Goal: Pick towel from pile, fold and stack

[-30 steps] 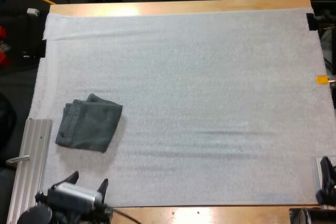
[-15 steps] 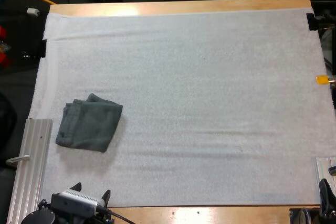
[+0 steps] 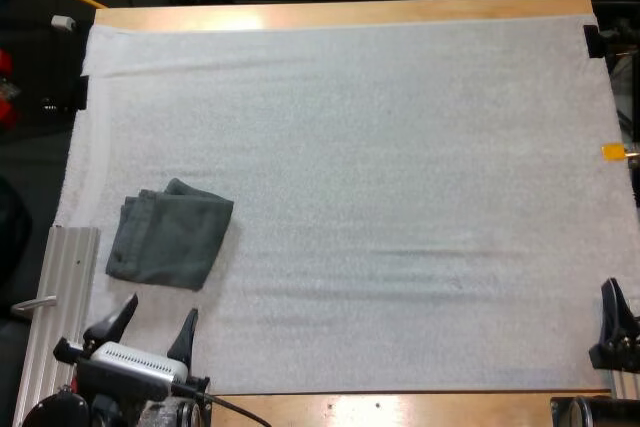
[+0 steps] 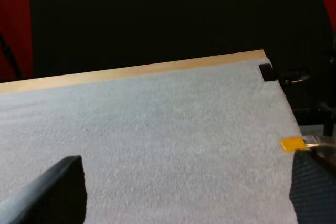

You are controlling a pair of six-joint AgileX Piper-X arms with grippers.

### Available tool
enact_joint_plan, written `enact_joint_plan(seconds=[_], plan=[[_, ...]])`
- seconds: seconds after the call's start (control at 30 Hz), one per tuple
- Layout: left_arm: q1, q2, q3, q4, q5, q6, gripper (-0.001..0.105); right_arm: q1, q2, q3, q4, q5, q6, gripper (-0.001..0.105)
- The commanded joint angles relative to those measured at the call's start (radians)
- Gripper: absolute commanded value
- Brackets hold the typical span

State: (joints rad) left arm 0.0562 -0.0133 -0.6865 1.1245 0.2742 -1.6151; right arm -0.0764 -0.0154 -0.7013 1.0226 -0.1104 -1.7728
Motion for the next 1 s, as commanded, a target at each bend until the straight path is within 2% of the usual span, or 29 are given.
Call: enact_joint_plan(seconds=[0.0,0.37,0.47,0.83,0.97], plan=[[-0.003,-0.136,0.010,-0.041,-0.010,0.003,0.066,-0.002,-0.037,0.012,-0.034,-0.005,0.000,0.077],[-0.003,-0.134,0.155,-0.073,-0.010,0.000,0.066,-0.002,-0.037,0.159,-0.033,-0.005,0.006,0.077],[-0.003,-0.134,0.155,-0.073,-0.010,0.000,0.066,-0.002,-0.035,0.189,-0.017,0.001,0.016,0.077],[-0.003,-0.134,0.156,-0.076,-0.010,0.000,0.066,-0.002,-0.035,0.189,-0.017,0.002,0.019,0.077],[-0.035,-0.136,0.156,-0.076,-0.010,0.000,0.066,-0.002,-0.035,0.189,-0.017,0.002,0.019,0.077]])
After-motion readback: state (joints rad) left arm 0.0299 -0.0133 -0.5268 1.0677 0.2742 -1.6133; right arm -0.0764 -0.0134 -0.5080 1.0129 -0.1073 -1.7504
